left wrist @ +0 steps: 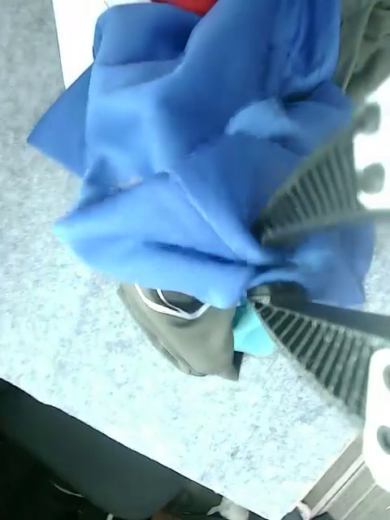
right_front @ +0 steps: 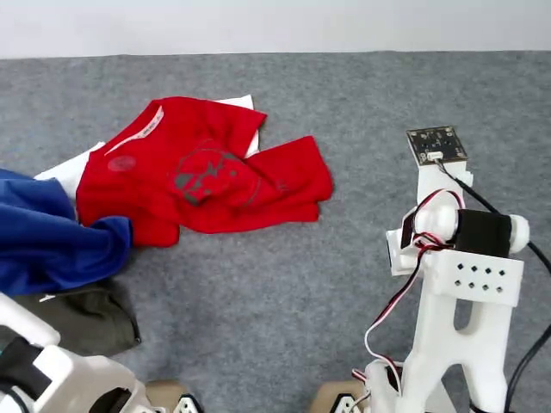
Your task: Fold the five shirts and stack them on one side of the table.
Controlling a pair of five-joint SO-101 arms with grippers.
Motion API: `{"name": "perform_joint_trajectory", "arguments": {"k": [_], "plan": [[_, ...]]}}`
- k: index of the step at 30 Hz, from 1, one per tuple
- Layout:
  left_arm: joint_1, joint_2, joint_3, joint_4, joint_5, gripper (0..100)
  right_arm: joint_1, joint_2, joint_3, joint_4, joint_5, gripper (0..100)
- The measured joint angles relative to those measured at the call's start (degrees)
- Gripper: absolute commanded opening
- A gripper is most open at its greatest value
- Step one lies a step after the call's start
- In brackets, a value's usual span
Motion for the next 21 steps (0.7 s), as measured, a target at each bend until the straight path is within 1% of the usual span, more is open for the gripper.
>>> {"name": "perform_joint_trajectory", "arguments": {"k": [2,5,10,12,16,21], "plan": [[0.26,-0.79,0.0,0.0,0.0,28,0.0,0.0,0.0,0.0,0.0,30.3],[1.49,-2.81,0.0,0.0,0.0,28,-0.09,0.0,0.0,0.0,0.0,30.3],[5.63,-6.07,0.0,0.0,0.0,28,0.0,0.0,0.0,0.0,0.0,30.3],[8.35,-7.38,0.0,0.0,0.26,28,0.0,0.0,0.0,0.0,0.0,30.3],[17.14,-8.09,0.0,0.0,3.96,28,0.0,0.0,0.0,0.0,0.0,30.3],[33.67,-6.42,2.46,0.0,16.18,28,0.0,0.0,2.37,0.0,0.0,30.3]]}}
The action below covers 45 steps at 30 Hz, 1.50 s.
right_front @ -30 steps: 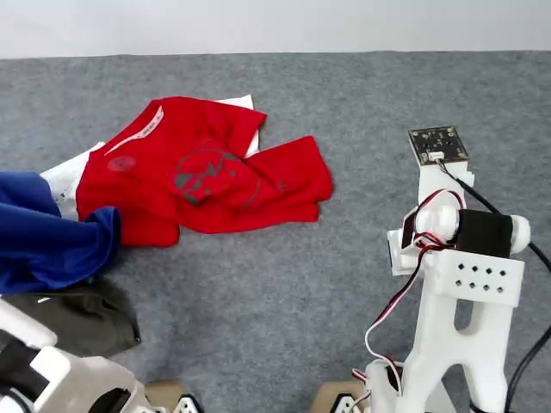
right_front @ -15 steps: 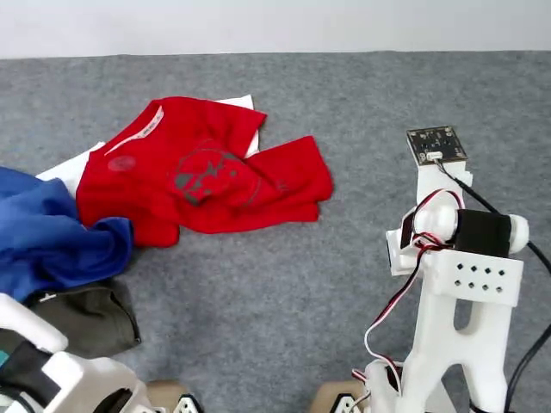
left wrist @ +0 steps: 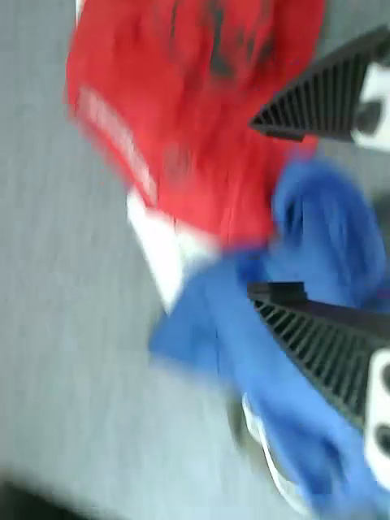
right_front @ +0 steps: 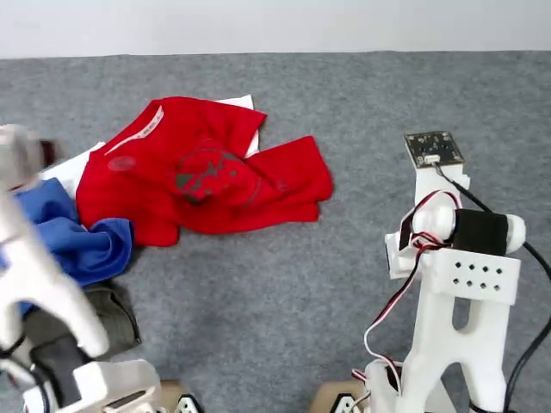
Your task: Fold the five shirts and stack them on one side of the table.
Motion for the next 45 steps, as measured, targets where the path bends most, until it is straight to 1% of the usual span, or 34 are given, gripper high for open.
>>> {"name": "perform_joint_trajectory", "arguments": {"k": [3,6,9,14,20,27,30,35,38,42,45], "plan": [[9.85,4.75,1.23,-0.18,4.57,28,0.0,0.09,0.62,0.0,0.0,30.3],[17.32,11.52,1.23,-1.58,6.86,28,-0.09,0.09,0.62,0.0,0.0,30.3],[22.42,18.55,1.23,-3.25,7.21,28,-0.09,0.09,0.62,0.0,0.0,30.3],[27.69,28.4,1.23,-5.45,5.8,28,0.0,0.09,0.62,0.0,0.0,30.3],[28.57,34.9,1.23,-9.85,4.66,28,0.0,0.09,0.62,0.0,0.0,30.3],[29.01,42.29,1.23,-12.84,4.4,28,0.0,0.09,0.62,0.0,0.0,30.3],[29.01,44.22,1.23,-13.19,4.4,21,0.0,0.09,0.62,0.0,0.0,30.3],[29.01,44.57,1.14,-13.19,4.4,0,0.0,0.09,0.62,0.0,0.0,30.3],[29.19,44.66,-1.93,-10.9,4.4,0,0.0,0.09,0.62,0.0,0.0,30.3],[28.66,44.66,-10.99,-2.29,4.4,0,0.0,0.09,0.62,0.0,0.0,30.3],[26.9,42.46,-15.56,-0.79,4.4,0,0.0,0.09,0.62,0.0,0.0,30.3]]}}
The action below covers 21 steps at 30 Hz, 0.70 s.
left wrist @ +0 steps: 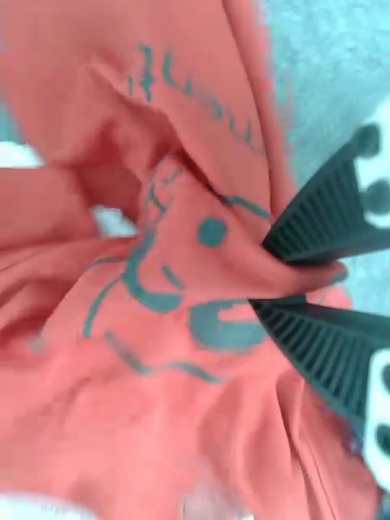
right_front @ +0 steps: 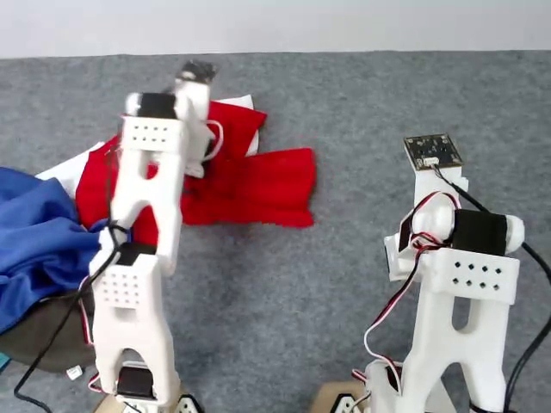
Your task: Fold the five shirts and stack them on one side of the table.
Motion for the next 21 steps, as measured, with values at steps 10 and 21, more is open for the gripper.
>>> {"name": "perform_joint_trajectory", "arguments": {"k": [10,21], "plan": [[-12.84,-24.7,-1.32,0.7,0.0,0,0.0,0.0,0.0,0.0,0.0,30.3],[-39.65,-38.33,-1.41,0.79,-2.81,0,0.0,0.0,0.0,0.0,0.0,30.3]]}}
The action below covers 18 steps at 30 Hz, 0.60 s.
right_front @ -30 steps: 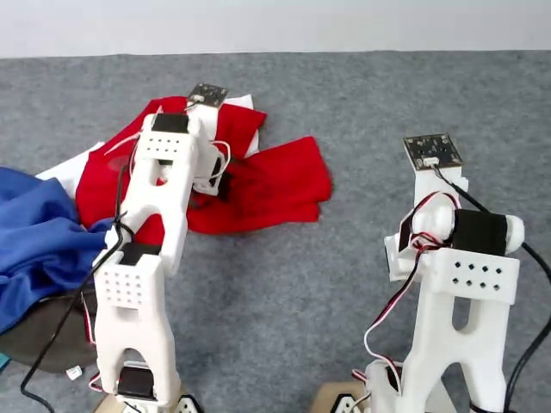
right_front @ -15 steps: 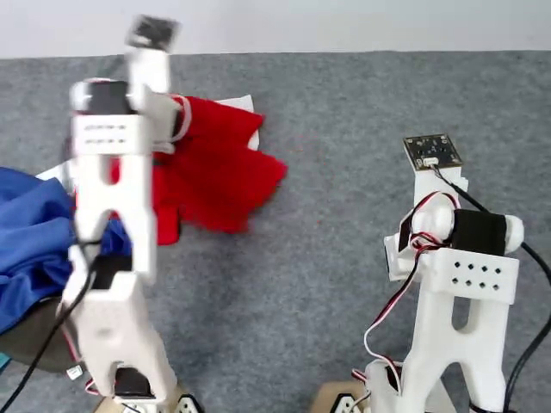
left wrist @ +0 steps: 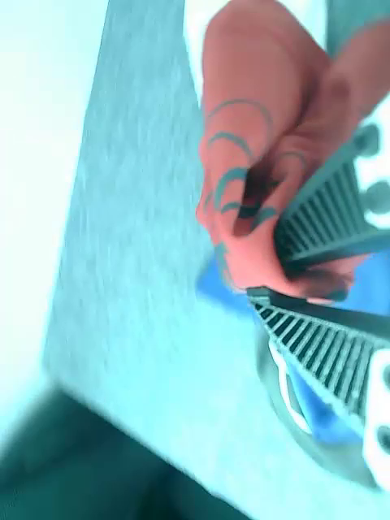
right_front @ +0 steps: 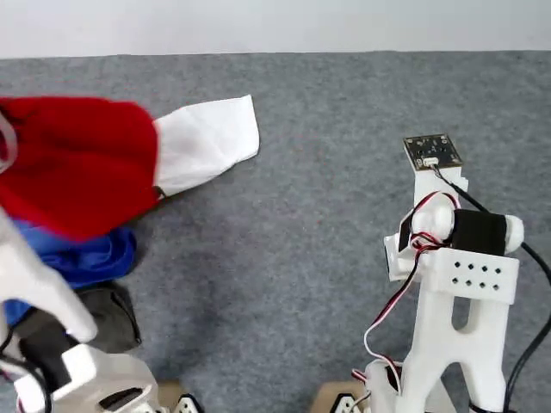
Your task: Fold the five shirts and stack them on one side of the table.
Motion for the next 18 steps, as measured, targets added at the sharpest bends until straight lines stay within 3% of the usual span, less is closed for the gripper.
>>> {"name": "perform_joint_trajectory", "arguments": {"k": [9,14,18], "plan": [[-18.99,1.67,0.0,0.0,-2.37,1,0.0,0.0,0.0,0.0,0.0,30.3],[-20.48,6.33,0.0,0.0,-2.64,2,0.0,0.0,0.0,0.0,0.0,30.3],[-18.73,7.65,0.0,0.0,-5.19,13,0.0,0.0,0.0,0.0,0.0,30.3]]}}
